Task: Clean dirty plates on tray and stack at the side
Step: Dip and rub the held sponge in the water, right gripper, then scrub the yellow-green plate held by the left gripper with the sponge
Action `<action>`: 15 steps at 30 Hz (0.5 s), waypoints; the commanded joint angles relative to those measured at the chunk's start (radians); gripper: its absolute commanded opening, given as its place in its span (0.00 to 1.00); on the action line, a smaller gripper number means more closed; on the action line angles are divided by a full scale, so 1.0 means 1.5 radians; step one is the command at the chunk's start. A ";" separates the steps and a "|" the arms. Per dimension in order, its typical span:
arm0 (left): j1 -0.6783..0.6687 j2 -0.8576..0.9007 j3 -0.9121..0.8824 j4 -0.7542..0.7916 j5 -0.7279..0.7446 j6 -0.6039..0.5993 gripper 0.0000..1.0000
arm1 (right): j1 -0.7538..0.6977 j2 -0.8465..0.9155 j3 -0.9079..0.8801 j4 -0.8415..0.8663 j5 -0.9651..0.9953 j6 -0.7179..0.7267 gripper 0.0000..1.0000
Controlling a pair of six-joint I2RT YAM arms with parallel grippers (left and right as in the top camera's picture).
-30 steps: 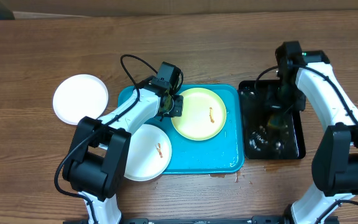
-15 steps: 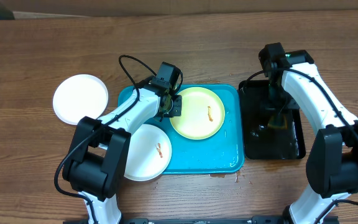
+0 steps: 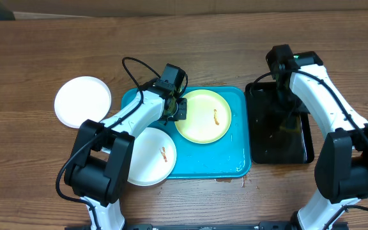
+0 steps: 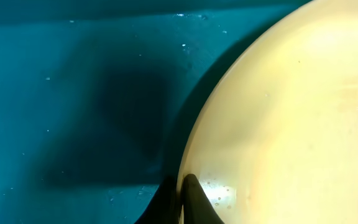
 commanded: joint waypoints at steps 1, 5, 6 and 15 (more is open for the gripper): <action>-0.001 0.011 -0.002 -0.003 0.021 -0.002 0.04 | 0.007 -0.006 0.011 -0.003 -0.006 -0.026 0.04; -0.001 0.011 -0.002 -0.003 0.020 -0.002 0.08 | 0.008 -0.006 0.020 -0.002 -0.010 -0.057 0.04; -0.001 0.011 -0.002 -0.002 0.020 -0.002 0.07 | 0.009 -0.006 0.030 -0.007 -0.016 -0.059 0.04; -0.001 0.011 -0.002 0.002 0.020 -0.002 0.07 | 0.073 -0.006 0.140 0.008 -0.231 -0.076 0.04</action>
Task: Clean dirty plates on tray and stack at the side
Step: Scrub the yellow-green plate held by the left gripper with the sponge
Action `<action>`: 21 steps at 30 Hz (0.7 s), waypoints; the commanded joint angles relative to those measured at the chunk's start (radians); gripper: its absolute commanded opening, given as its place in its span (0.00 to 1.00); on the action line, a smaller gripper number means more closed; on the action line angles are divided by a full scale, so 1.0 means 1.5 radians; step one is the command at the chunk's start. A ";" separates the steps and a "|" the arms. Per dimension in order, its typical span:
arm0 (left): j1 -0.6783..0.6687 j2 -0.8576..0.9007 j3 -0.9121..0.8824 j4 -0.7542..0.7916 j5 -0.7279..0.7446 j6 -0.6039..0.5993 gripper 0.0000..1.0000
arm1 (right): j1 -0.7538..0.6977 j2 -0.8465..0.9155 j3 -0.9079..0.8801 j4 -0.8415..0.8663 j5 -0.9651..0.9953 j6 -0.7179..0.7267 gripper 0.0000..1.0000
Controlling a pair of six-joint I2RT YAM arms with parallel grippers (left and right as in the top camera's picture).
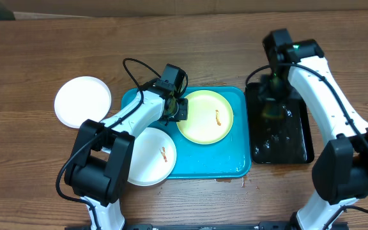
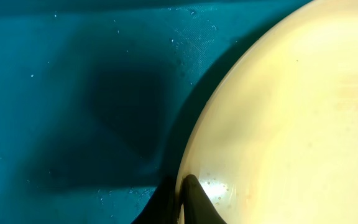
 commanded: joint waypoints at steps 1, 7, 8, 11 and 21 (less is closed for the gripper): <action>-0.001 0.011 -0.002 0.001 0.005 -0.002 0.07 | 0.056 -0.006 0.025 0.027 -0.086 -0.009 0.04; -0.001 0.011 -0.002 0.001 0.005 -0.002 0.07 | 0.167 -0.005 0.013 0.106 0.000 -0.004 0.04; -0.001 0.011 -0.002 0.001 0.005 -0.002 0.08 | 0.183 -0.005 0.010 0.116 0.024 -0.004 0.04; -0.001 0.011 -0.002 0.001 0.005 -0.002 0.08 | 0.225 -0.005 -0.006 0.144 0.076 -0.002 0.04; -0.001 0.011 -0.002 0.001 0.005 -0.002 0.08 | 0.261 -0.004 -0.092 0.220 0.118 0.001 0.04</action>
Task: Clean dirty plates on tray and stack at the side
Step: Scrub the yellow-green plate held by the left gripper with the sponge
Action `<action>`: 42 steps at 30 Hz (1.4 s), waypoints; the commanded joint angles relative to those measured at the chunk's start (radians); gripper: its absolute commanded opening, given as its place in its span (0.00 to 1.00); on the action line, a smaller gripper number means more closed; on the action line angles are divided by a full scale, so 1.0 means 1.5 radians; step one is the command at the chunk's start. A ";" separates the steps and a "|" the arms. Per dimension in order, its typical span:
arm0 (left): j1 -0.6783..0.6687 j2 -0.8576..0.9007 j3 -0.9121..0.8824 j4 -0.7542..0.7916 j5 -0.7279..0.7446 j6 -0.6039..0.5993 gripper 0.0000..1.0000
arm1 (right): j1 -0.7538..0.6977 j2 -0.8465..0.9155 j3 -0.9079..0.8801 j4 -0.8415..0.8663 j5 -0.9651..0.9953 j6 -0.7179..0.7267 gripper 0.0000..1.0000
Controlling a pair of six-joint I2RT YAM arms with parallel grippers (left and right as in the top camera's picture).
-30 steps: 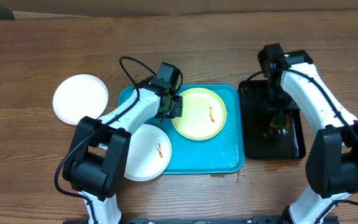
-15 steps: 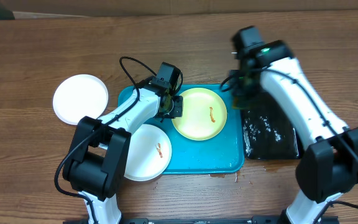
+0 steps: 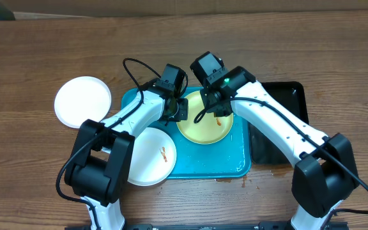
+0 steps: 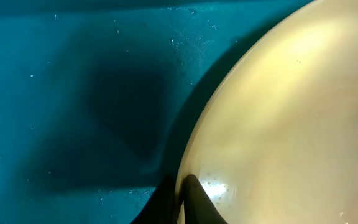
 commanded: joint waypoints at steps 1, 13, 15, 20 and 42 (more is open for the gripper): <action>-0.001 0.011 -0.002 0.001 0.005 -0.002 0.08 | -0.002 -0.004 -0.036 0.024 0.028 0.005 0.04; -0.001 0.011 -0.002 0.000 0.005 -0.001 0.09 | -0.003 0.082 -0.090 0.083 0.025 0.005 0.04; -0.001 0.011 -0.002 -0.001 0.005 -0.001 0.08 | -0.003 0.104 -0.090 0.082 0.022 0.005 0.04; -0.001 0.011 -0.002 -0.001 0.005 -0.001 0.08 | -0.004 0.143 -0.090 0.083 -0.036 0.005 0.04; -0.001 0.011 -0.002 -0.001 0.004 0.004 0.08 | -0.174 0.124 0.003 0.086 -0.596 -0.007 0.04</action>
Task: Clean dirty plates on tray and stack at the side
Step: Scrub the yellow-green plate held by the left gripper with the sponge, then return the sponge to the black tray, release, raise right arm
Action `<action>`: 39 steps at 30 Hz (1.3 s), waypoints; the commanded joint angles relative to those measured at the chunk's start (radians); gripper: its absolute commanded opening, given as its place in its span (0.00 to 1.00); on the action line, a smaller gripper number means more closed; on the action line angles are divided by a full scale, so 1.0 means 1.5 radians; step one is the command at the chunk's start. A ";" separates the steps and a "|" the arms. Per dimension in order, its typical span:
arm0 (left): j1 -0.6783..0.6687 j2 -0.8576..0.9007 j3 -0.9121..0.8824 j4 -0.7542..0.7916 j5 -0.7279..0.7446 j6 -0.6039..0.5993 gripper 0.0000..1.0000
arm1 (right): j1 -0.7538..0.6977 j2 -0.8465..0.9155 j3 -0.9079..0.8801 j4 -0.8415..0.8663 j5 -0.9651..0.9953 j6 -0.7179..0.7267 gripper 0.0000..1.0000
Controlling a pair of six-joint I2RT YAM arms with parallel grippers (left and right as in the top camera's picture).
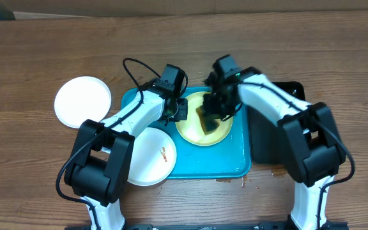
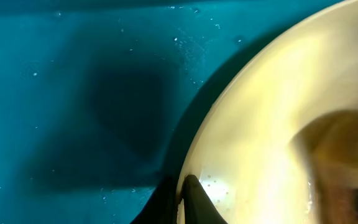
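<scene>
A pale yellow plate (image 1: 204, 136) lies at the back of the blue tray (image 1: 203, 163). My left gripper (image 1: 179, 110) is shut on the plate's left rim; in the left wrist view its fingers (image 2: 182, 186) pinch the plate (image 2: 260, 118) edge over the tray (image 2: 73, 93). From the right, my right gripper (image 1: 213, 112) presses a dark yellowish sponge (image 1: 204, 119) onto the plate's middle. That sponge (image 2: 344, 165) shows as a brown blur. A white plate (image 1: 147, 160) with an orange smear sits at the tray's front left corner.
A clean white plate (image 1: 82, 102) lies on the wooden table left of the tray. A black tray (image 1: 278, 137) stands just right of the blue one. A few drops lie on the table by the blue tray's front edge.
My right gripper has shifted on the yellow plate, and the sponge now covers the spot where the orange smear was. The sponge has come into the left wrist view. The left gripper holds as before.
My left gripper held the yellow plate's rim throughout. The right gripper was first down in the black tray, then lifted above it with the sponge, then over the yellow plate, and now it presses the sponge onto the plate.
</scene>
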 commanded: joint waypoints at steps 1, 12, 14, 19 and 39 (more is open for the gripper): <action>-0.001 0.011 -0.002 0.001 0.005 0.003 0.08 | -0.052 -0.021 0.056 -0.027 -0.094 -0.019 0.04; -0.001 0.011 -0.002 0.001 0.005 0.003 0.10 | -0.223 -0.145 0.070 -0.204 0.001 -0.095 0.04; -0.001 0.011 -0.002 0.001 0.005 0.003 0.12 | -0.249 -0.146 0.069 -0.239 0.045 -0.095 0.04; -0.001 0.011 -0.002 0.003 0.005 0.003 0.15 | -0.273 -0.146 0.037 -0.273 0.219 -0.086 0.04; -0.001 0.011 -0.002 0.023 0.006 0.003 0.32 | -0.272 -0.145 -0.123 -0.086 0.279 -0.085 0.58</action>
